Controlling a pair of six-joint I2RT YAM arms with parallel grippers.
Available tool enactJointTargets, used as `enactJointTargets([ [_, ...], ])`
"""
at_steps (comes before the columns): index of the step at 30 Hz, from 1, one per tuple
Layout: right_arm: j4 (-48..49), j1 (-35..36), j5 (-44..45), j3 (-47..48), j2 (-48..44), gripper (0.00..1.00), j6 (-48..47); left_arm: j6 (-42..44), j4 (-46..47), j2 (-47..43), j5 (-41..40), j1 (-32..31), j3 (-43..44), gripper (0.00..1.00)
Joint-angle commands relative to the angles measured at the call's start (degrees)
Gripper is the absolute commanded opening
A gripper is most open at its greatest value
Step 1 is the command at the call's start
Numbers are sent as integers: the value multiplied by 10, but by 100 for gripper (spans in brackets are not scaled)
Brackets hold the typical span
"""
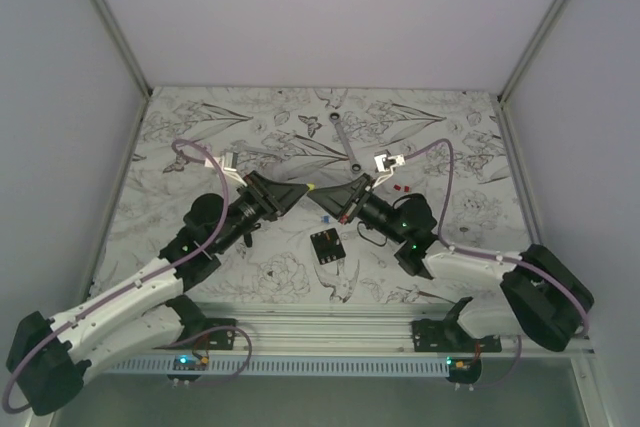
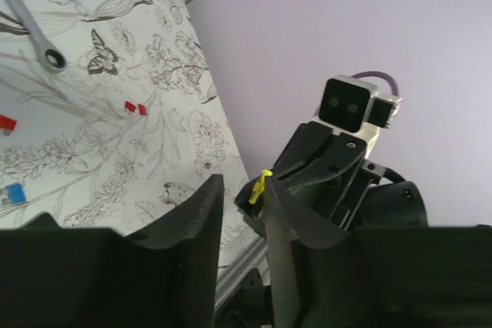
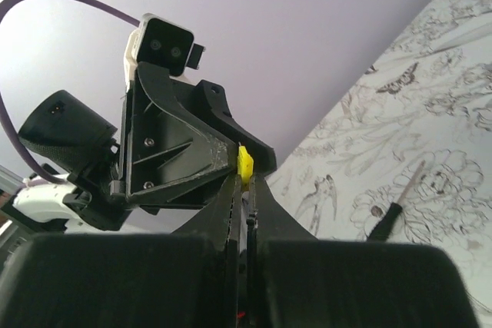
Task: Snap on the fuse box
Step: Pick up the fuse from the center of the board.
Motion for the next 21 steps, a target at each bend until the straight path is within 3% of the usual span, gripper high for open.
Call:
enactJointTargets([
  [1,-125,-10,-5,20,-57,0,-59,46,-17,-28,-37,-1,-18,36],
  [6,-363,-13,9,57,-113,0,-137,101,-95,-77,-51,10,-24,51],
  [11,-592,-12,45,121,-129,0,-204,151,-211,-119,-55,27,-22,59],
  [21,-877,24,167,223,-72,0,-270,230,-390,-140,-104,38,-5,75],
])
